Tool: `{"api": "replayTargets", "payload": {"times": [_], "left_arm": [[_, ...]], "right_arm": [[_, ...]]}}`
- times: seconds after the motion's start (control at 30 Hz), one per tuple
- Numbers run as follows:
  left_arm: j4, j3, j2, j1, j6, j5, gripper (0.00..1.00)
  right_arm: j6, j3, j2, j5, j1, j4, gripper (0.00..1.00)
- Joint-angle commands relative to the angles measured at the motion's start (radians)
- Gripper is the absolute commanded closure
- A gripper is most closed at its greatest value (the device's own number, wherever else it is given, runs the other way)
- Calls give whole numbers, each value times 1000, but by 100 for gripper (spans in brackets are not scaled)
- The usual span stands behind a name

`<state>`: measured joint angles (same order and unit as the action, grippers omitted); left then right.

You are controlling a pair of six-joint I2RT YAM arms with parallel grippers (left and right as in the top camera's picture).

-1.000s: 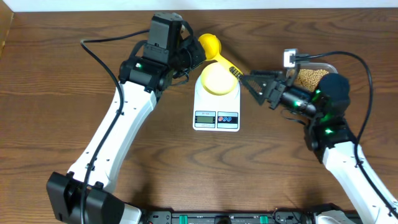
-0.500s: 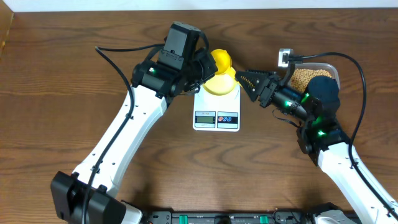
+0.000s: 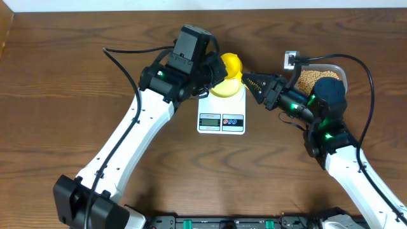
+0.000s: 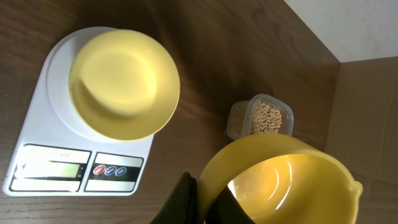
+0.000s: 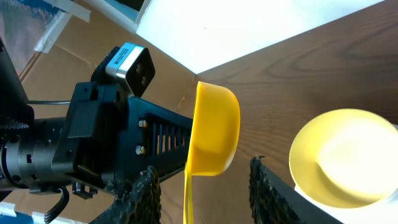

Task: Scoop item into bowl and weigh 50g on scale
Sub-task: 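Grasp the scoop handle with the right gripper, then open the left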

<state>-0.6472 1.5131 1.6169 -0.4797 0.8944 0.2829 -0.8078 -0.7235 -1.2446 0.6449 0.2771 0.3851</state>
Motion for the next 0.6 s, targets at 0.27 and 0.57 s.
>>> {"api": "replayTargets", "payload": {"times": [0.27, 0.57], "left_arm": [[31, -6, 11, -1, 6, -3, 92], [38, -6, 11, -5, 5, -3, 92]], "right_arm": [[-30, -14, 1, -14, 7, -5, 63], [-30, -14, 1, -15, 7, -11, 81]]}}
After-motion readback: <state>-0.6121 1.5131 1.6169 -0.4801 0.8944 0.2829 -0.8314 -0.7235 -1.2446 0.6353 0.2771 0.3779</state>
